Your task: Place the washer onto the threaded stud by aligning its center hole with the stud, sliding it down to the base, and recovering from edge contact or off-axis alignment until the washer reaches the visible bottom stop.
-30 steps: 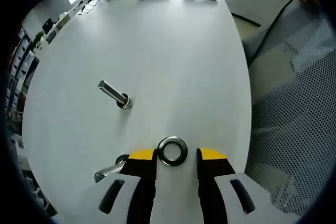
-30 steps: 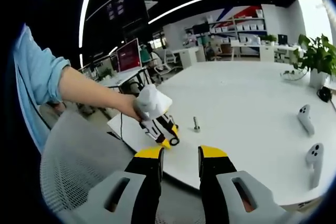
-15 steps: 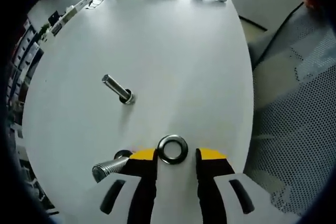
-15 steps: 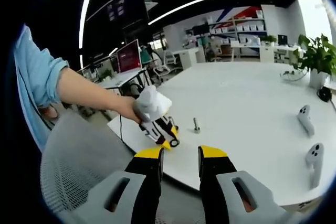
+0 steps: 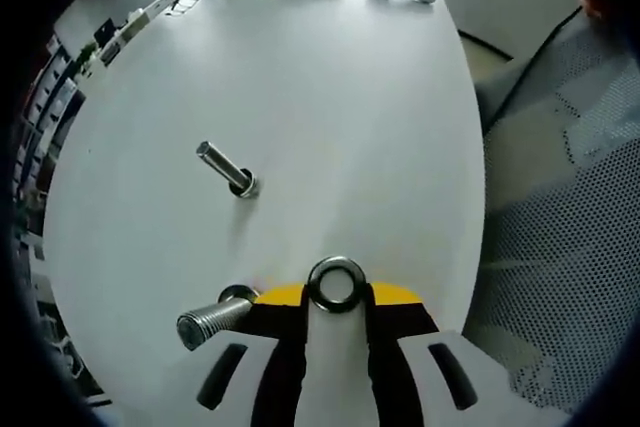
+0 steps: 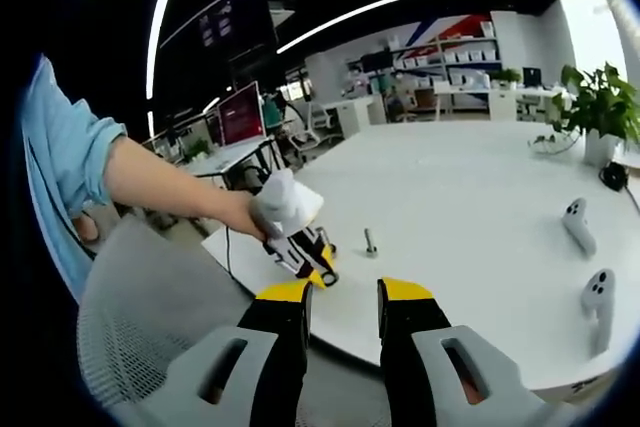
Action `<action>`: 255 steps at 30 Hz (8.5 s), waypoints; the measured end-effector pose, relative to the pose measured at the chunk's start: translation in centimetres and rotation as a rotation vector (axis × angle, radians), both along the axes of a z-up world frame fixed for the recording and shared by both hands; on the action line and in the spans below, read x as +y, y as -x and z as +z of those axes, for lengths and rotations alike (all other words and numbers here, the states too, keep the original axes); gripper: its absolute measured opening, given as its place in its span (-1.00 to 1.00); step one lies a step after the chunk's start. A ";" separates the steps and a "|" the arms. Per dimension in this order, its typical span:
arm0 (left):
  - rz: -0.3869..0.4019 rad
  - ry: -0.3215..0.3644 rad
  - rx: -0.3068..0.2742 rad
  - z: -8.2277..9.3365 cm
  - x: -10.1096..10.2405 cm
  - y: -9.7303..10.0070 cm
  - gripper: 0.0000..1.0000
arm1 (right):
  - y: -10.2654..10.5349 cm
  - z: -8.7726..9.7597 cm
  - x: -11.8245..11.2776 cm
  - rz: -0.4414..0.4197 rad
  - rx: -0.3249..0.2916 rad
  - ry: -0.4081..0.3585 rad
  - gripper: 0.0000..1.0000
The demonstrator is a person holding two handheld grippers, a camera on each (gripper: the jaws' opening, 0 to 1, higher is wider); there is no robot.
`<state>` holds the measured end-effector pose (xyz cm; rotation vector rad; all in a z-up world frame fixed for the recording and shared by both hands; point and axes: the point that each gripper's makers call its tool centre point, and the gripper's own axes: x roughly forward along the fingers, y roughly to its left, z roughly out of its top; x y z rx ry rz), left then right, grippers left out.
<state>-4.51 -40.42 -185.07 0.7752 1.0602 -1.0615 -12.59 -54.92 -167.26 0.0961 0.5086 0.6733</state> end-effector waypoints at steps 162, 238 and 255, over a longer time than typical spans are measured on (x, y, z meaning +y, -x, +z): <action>0.029 -0.006 -0.090 3.9 2.2 -5.8 -0.58 | 0.2 -0.4 0.3 0.031 0.019 0.018 -0.45; 0.852 0.657 -0.567 21.6 12.7 7.3 0.68 | 1.7 -0.9 1.5 0.157 0.054 0.036 -0.46; 0.944 0.698 -0.589 19.8 14.9 8.0 0.62 | 0.5 -1.7 -0.2 0.029 0.080 0.062 -0.29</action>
